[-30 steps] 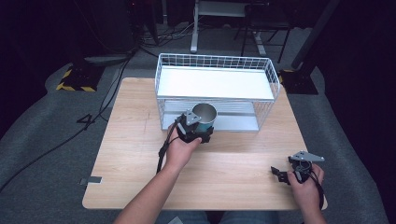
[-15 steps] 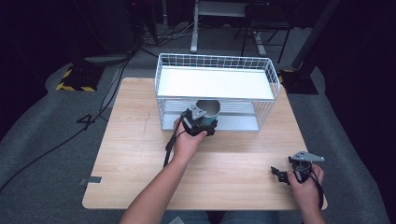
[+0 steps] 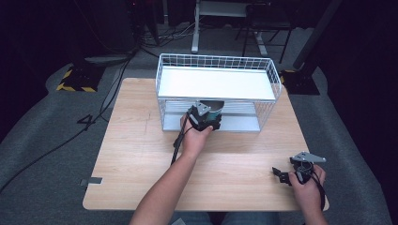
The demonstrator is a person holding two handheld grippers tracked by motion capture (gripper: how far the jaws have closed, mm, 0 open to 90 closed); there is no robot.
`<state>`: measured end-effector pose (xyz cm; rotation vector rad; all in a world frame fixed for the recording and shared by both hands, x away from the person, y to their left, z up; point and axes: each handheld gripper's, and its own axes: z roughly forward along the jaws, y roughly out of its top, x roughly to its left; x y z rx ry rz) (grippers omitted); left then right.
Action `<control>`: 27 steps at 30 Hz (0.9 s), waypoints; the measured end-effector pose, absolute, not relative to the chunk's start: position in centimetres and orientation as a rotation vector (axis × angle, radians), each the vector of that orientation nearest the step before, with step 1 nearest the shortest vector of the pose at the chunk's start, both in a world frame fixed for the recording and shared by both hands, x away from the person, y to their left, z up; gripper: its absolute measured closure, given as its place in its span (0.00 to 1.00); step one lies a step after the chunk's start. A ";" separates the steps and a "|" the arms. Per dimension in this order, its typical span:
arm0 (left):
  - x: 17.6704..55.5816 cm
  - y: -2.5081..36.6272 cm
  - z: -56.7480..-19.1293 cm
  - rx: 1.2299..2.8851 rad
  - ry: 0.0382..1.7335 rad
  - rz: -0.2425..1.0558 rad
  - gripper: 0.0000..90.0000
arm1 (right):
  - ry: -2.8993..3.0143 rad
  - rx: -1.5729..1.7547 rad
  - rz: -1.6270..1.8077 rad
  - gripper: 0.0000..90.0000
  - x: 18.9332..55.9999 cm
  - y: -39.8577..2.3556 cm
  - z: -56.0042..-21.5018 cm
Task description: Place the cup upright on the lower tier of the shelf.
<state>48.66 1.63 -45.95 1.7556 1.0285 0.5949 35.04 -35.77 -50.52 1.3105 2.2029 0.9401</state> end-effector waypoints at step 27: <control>51.9 0.2 -48.1 1.760 1.128 0.604 0.24 | 2.204 1.310 0.942 0.08 35.0 -35.8 -50.5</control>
